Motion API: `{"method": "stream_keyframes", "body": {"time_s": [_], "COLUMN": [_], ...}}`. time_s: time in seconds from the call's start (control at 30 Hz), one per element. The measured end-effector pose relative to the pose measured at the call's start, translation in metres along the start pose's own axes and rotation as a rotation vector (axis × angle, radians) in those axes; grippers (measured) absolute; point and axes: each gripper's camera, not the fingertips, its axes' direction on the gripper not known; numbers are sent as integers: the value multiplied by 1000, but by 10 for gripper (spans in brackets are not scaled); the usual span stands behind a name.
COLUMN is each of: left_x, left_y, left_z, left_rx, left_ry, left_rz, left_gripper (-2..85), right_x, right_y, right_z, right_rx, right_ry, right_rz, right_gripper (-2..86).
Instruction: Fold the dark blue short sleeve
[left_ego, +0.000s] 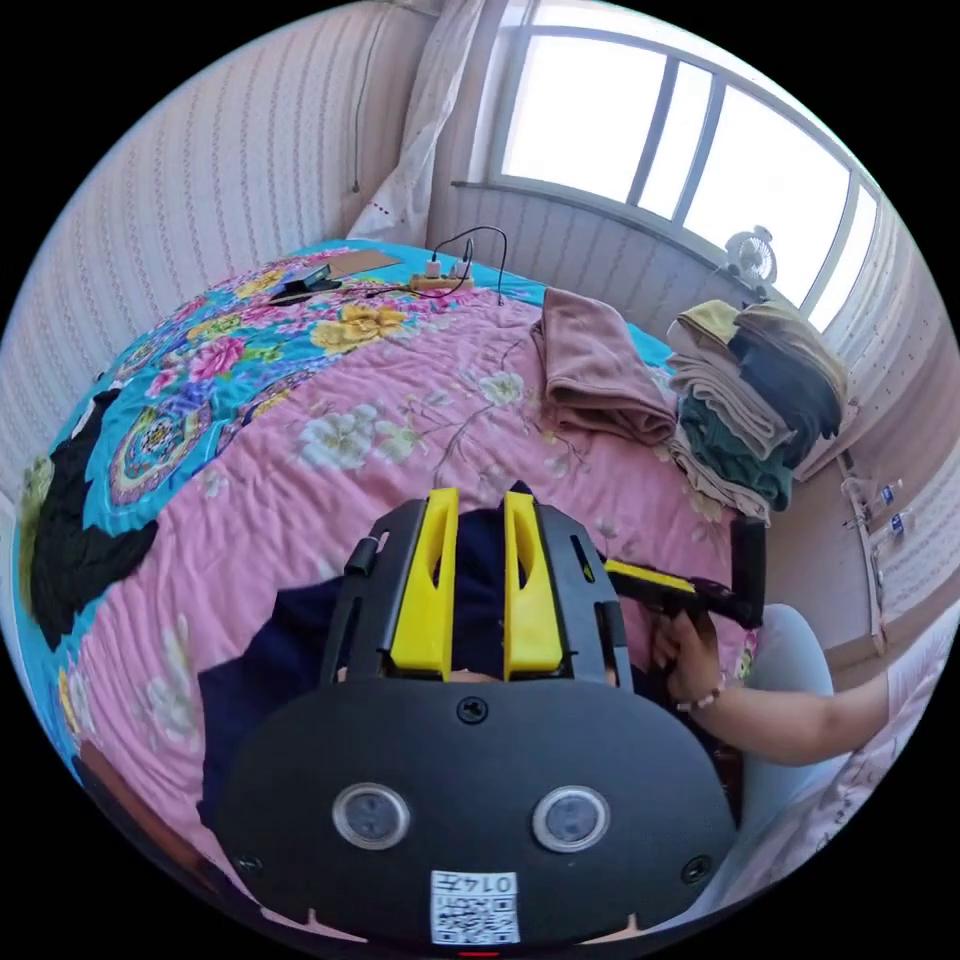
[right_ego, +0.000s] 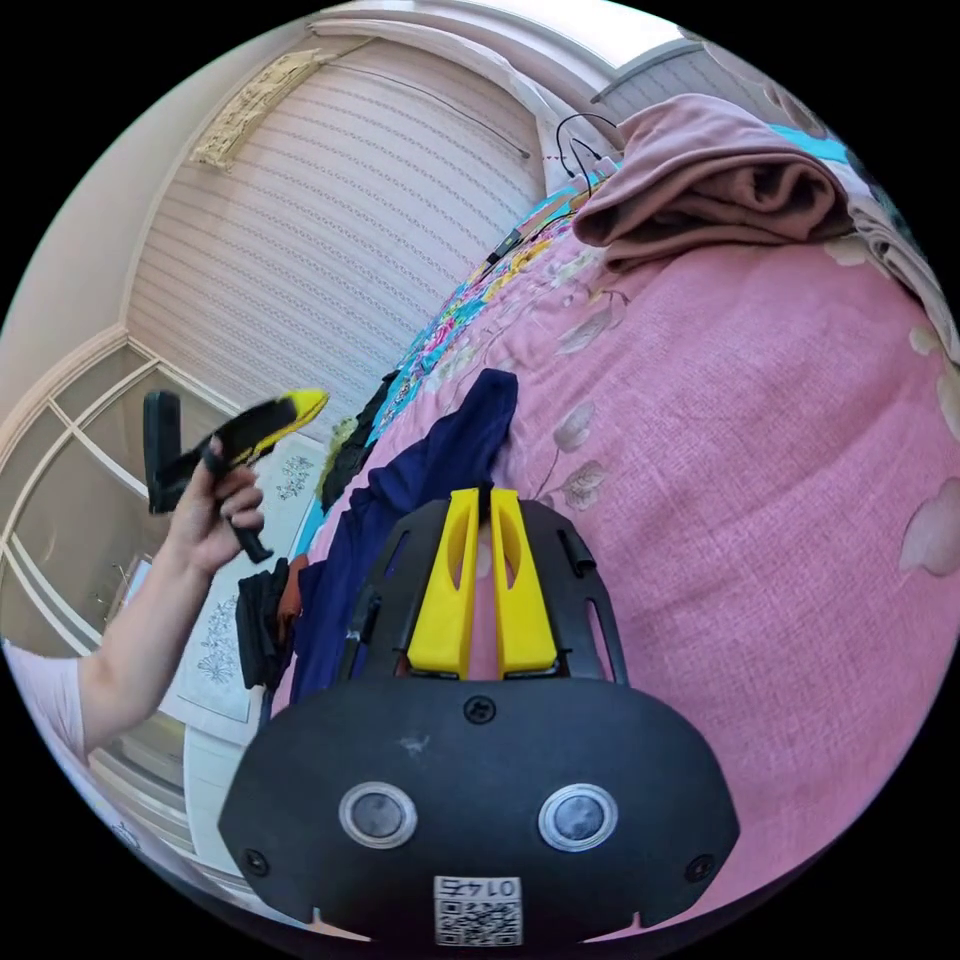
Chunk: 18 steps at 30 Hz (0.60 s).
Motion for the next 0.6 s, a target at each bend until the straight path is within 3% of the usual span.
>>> {"method": "stream_keyframes", "body": {"time_s": [0.17,0.27,0.4,0.6], "left_x": [-33,-47,-60,-82], "left_y": [139,230,323,377], "left_z": [-94,-145,-202,-240], "left_rx": [-9,-52,-35,64], "left_ry": [-99,-175,-278,-297], "left_rz": [-168,-295,-449,-604], "left_gripper": [15,-6,-9,-5], "right_x": [5,-23,-97,-226], "right_y": [24,51,90,171], "right_z": [13,12,87,248], "right_rx": [-19,-17,-293,-615], "right_ry": [11,84,84,-65], "right_rz": [16,-117,-410,-792], "right_gripper": [7,2,-1,2]}}
